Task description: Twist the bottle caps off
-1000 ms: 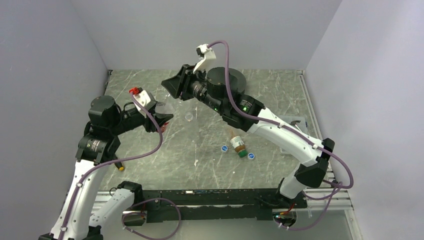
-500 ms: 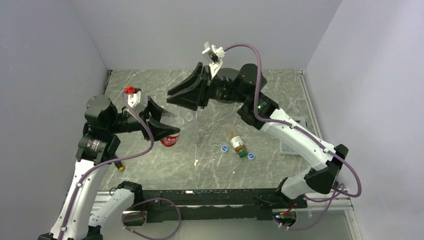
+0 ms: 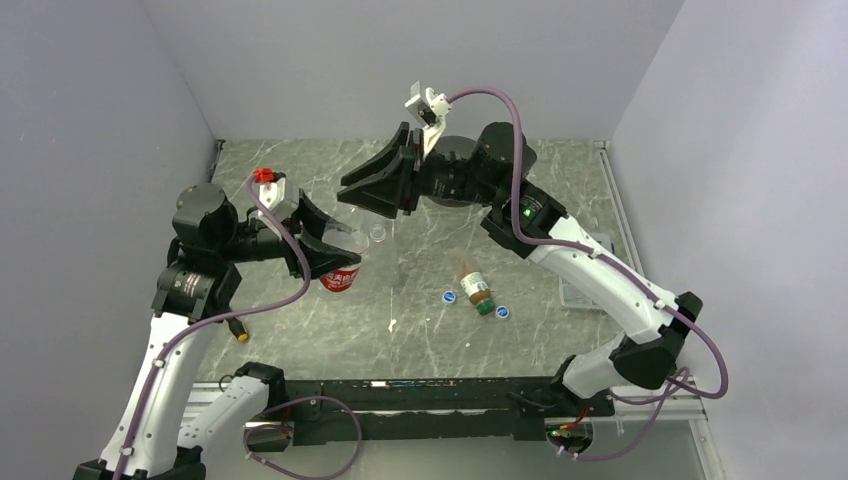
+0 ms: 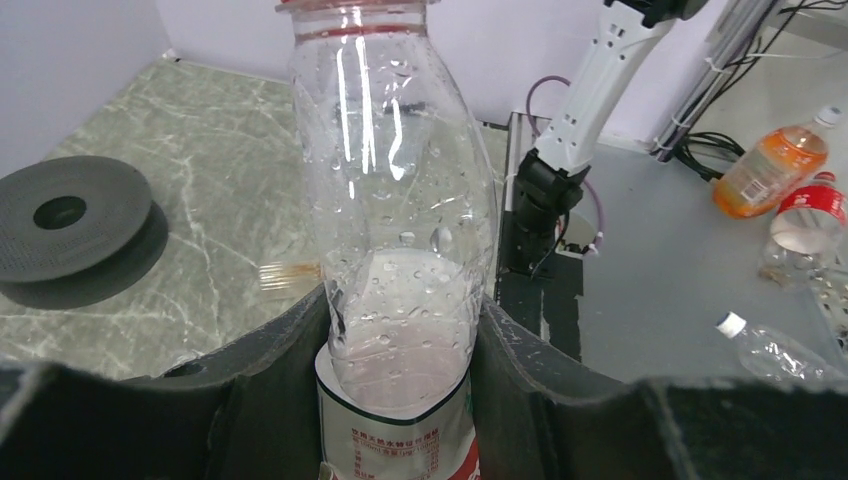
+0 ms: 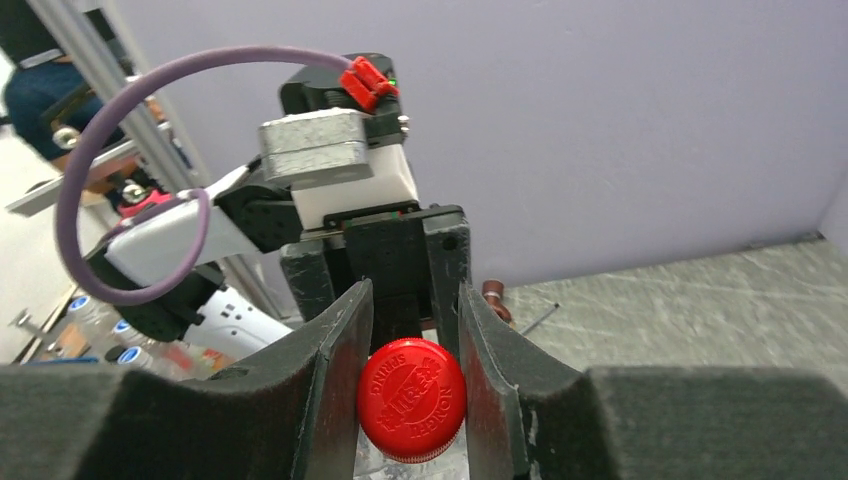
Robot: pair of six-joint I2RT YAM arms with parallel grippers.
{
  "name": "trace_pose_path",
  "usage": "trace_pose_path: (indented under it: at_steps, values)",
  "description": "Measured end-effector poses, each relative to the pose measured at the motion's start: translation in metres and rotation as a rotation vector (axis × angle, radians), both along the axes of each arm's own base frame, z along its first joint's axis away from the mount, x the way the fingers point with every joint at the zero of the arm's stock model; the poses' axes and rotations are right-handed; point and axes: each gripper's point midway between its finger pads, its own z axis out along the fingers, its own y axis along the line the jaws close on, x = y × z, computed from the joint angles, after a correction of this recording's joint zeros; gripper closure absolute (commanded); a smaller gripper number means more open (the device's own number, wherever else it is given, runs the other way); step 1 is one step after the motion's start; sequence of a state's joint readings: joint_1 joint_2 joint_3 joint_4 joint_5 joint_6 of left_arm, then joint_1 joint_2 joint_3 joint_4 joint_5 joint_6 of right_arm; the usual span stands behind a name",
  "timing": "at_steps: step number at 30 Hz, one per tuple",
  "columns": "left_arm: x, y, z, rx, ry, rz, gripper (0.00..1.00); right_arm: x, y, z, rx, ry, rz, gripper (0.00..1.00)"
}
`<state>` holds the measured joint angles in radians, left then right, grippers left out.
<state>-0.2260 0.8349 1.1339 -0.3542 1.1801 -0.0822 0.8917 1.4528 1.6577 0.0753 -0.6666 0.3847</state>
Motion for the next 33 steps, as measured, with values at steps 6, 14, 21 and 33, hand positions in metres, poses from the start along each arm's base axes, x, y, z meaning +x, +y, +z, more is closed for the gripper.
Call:
trace_pose_path:
  at_steps: [6,14,21,33]
  values:
    - [0.006,0.003,-0.010,0.033,-0.022,0.032,1.00,0.022,-0.015,0.001,-0.018,0.015,-0.156,0.96]
    - [-0.001,0.005,-0.026,0.074,-0.016,0.001,1.00,0.056,-0.085,0.044,0.065,-0.024,-0.404,0.94]
    - [-0.005,0.008,-0.023,0.074,-0.056,0.025,1.00,0.141,-0.148,-0.073,-0.110,0.201,-0.868,0.95]
    - [-0.004,0.009,-0.022,0.071,-0.071,0.046,1.00,0.132,-0.268,-0.393,-0.707,0.738,-1.391,0.92]
